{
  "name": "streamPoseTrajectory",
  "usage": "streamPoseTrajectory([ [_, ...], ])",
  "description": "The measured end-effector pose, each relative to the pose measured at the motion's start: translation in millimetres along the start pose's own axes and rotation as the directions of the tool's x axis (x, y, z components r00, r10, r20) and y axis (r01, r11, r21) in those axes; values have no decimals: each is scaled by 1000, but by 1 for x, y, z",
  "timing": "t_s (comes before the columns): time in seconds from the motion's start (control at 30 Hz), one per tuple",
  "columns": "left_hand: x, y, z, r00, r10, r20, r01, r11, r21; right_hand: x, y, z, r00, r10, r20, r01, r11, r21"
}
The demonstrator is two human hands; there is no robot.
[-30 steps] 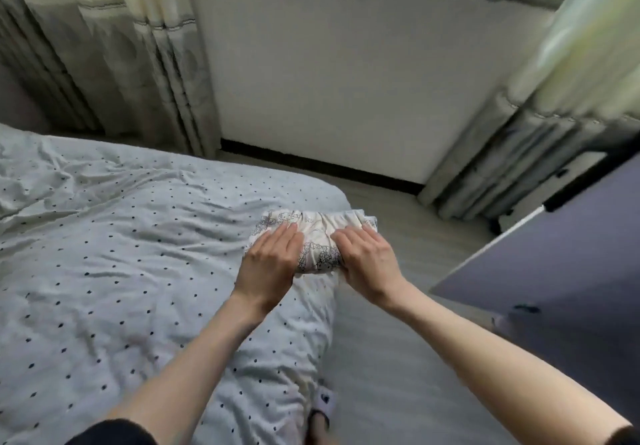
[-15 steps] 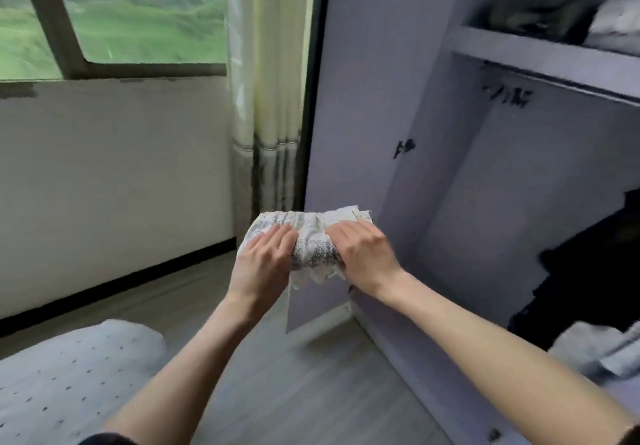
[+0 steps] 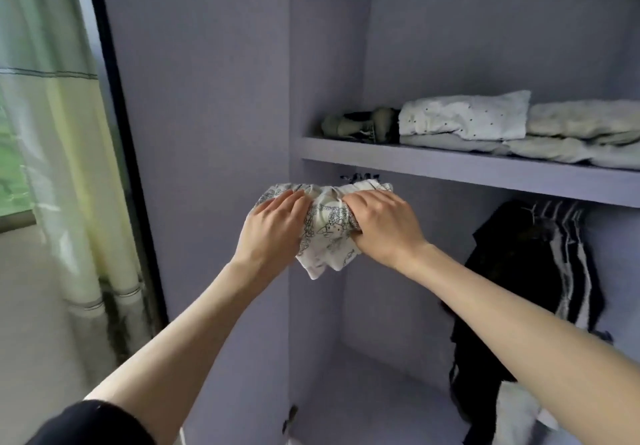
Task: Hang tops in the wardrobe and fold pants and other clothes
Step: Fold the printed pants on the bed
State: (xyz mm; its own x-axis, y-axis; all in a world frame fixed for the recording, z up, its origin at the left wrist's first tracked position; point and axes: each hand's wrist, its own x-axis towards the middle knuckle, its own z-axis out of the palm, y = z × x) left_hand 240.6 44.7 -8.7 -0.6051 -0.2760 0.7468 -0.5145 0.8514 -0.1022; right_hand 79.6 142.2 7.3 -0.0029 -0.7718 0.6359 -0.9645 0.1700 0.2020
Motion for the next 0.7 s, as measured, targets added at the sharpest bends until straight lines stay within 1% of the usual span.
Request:
streamPoseTrajectory([
  [0.13,77,-6,17,994,97,-42,-100,992,-76,34,43,-14,990,126,-61,-133,982,-134],
  [0.23,125,-14,26,985,154,-77,-158,986,-51,59,64,-24,977,180,-116,-201,958,-203],
  [0.37,185,-31,31,981,156,-118,-165,984,-70,106,88,-35,957,262,-127,-286,926,-247],
  [0.43,216,-41,42,976,167,-143,-174,984,-41,133,104,-32,948,283,-146,-312,914,-260],
  [0.53,240,-47,54,979,171,-109,-173,985,-13,153,116,-24,948,294,-118,-316,911,-267],
  [0.63,283,-58,76,981,158,-110,-158,987,4,188,144,-12,947,300,-117,-321,902,-288],
  [0.7,309,-60,85,978,152,-141,-152,988,8,209,162,-10,948,284,-143,-315,899,-303],
])
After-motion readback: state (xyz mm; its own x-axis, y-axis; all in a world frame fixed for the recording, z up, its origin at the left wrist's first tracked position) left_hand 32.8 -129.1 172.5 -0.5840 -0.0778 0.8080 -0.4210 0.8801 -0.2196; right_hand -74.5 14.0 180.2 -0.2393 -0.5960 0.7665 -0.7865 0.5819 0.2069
